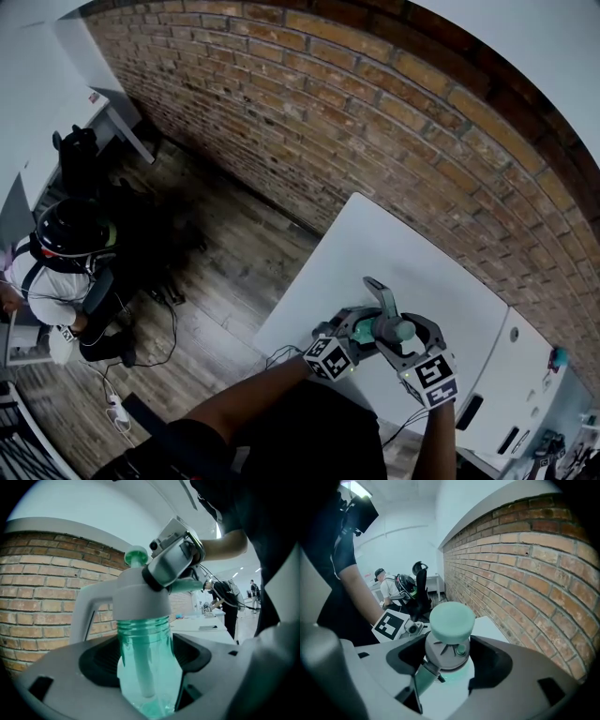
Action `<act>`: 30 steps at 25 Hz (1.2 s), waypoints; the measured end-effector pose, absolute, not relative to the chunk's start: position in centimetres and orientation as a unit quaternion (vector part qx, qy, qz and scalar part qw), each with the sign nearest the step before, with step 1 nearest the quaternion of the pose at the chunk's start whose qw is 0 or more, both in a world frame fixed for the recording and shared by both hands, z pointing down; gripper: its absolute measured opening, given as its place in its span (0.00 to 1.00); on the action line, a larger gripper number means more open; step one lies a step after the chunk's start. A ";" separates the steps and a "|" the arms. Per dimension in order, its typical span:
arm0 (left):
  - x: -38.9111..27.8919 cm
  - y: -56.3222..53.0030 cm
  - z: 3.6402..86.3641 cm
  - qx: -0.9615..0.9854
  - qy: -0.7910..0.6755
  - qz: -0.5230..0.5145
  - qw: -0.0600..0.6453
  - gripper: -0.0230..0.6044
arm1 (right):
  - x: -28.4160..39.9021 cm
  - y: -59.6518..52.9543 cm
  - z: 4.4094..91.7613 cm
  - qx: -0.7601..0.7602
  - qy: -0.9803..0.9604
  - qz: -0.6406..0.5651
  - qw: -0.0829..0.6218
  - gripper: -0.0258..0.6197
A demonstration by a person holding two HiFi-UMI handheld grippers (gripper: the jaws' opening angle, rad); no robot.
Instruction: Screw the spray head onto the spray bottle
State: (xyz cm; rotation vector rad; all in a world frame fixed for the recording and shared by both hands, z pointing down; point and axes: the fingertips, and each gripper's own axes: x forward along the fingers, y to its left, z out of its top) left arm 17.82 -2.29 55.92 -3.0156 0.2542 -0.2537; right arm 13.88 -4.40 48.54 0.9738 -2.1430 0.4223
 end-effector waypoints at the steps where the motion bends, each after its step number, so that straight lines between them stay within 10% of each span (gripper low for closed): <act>1: 17.9 -2.2 56.2 -0.992 0.082 -0.084 0.054 0.55 | 13.9 -4.5 48.2 0.379 -0.835 0.164 0.364 0.50; 30: 17.9 -2.2 56.3 -0.992 0.082 -0.081 0.055 0.55 | 14.2 -3.3 48.0 0.209 -0.923 0.119 0.301 0.48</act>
